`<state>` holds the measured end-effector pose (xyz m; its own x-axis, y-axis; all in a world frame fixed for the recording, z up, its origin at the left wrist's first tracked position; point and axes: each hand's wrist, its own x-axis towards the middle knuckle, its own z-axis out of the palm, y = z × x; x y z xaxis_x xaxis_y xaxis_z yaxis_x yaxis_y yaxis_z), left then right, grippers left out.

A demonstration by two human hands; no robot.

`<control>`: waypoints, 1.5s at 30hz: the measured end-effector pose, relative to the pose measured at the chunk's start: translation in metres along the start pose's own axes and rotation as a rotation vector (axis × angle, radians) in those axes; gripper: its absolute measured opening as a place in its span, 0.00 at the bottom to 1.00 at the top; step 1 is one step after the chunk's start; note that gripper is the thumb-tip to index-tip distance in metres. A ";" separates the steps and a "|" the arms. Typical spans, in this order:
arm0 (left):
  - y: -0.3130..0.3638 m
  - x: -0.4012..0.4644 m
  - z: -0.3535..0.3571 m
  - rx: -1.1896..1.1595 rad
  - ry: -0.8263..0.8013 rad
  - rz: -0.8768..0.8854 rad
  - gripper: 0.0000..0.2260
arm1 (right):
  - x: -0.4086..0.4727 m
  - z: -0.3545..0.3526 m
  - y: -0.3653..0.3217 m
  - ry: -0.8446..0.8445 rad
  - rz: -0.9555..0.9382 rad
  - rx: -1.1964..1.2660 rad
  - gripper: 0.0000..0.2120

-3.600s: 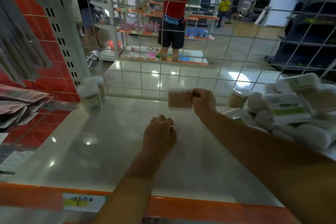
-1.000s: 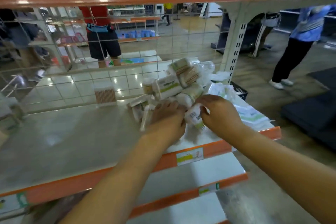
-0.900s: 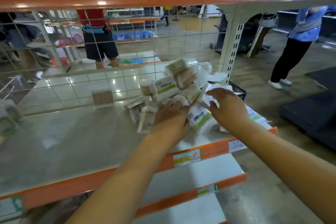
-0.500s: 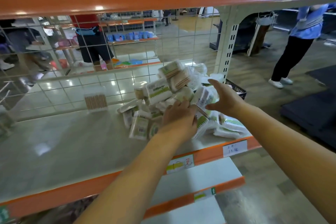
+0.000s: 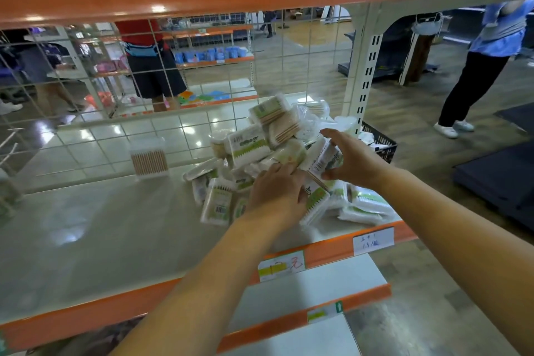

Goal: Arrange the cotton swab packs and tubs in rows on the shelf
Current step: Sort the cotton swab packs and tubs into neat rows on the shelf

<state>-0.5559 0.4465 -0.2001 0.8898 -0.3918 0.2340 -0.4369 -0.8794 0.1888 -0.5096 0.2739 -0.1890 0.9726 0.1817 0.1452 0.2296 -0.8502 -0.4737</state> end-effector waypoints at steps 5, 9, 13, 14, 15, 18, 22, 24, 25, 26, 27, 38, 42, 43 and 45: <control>-0.002 0.000 -0.001 -0.019 -0.010 -0.028 0.15 | -0.004 -0.001 -0.002 0.088 0.027 0.077 0.36; -0.001 -0.002 -0.003 -0.028 -0.022 -0.042 0.15 | -0.010 -0.004 -0.005 0.114 0.065 0.172 0.32; 0.001 -0.007 -0.006 -0.058 -0.042 -0.053 0.15 | -0.019 -0.007 -0.008 0.140 0.092 0.279 0.28; 0.001 -0.008 -0.007 -0.086 -0.043 -0.063 0.15 | -0.021 -0.008 -0.009 0.147 0.098 0.299 0.27; 0.001 -0.009 -0.008 -0.122 -0.043 -0.077 0.15 | -0.024 -0.010 -0.012 0.155 0.103 0.321 0.27; -0.002 -0.011 -0.011 -0.317 -0.026 -0.163 0.16 | -0.034 -0.017 -0.020 0.201 0.094 0.370 0.28; -0.009 -0.017 -0.010 -0.572 0.005 -0.271 0.17 | -0.050 -0.024 -0.033 0.263 0.046 0.536 0.25; -0.011 -0.017 -0.010 -0.729 0.007 -0.303 0.17 | -0.056 -0.024 -0.041 0.257 0.056 0.639 0.23; -0.011 -0.016 -0.012 -0.818 0.012 -0.319 0.17 | -0.059 -0.023 -0.044 0.256 0.059 0.674 0.23; -0.012 -0.015 -0.014 -0.891 0.013 -0.339 0.17 | -0.062 -0.021 -0.048 0.261 0.062 0.706 0.23; -0.012 -0.015 -0.018 -0.958 0.006 -0.359 0.17 | -0.064 -0.020 -0.052 0.271 0.066 0.739 0.23; -0.041 -0.038 0.000 -1.297 -0.008 -0.351 0.05 | -0.073 0.023 -0.074 0.244 0.093 0.970 0.21; -0.053 -0.042 0.005 -1.303 0.007 -0.402 0.04 | -0.069 0.034 -0.073 0.211 0.140 1.001 0.19; -0.056 -0.042 0.005 -1.312 0.024 -0.419 0.04 | -0.069 0.036 -0.073 0.203 0.149 1.017 0.19; -0.060 -0.041 0.004 -1.363 0.066 -0.448 0.05 | -0.069 0.039 -0.075 0.185 0.159 1.056 0.20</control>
<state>-0.5658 0.5140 -0.2251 0.9925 -0.1102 -0.0523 0.0560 0.0315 0.9979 -0.5923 0.3440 -0.1972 0.9936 -0.0457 0.1031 0.1037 0.0130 -0.9945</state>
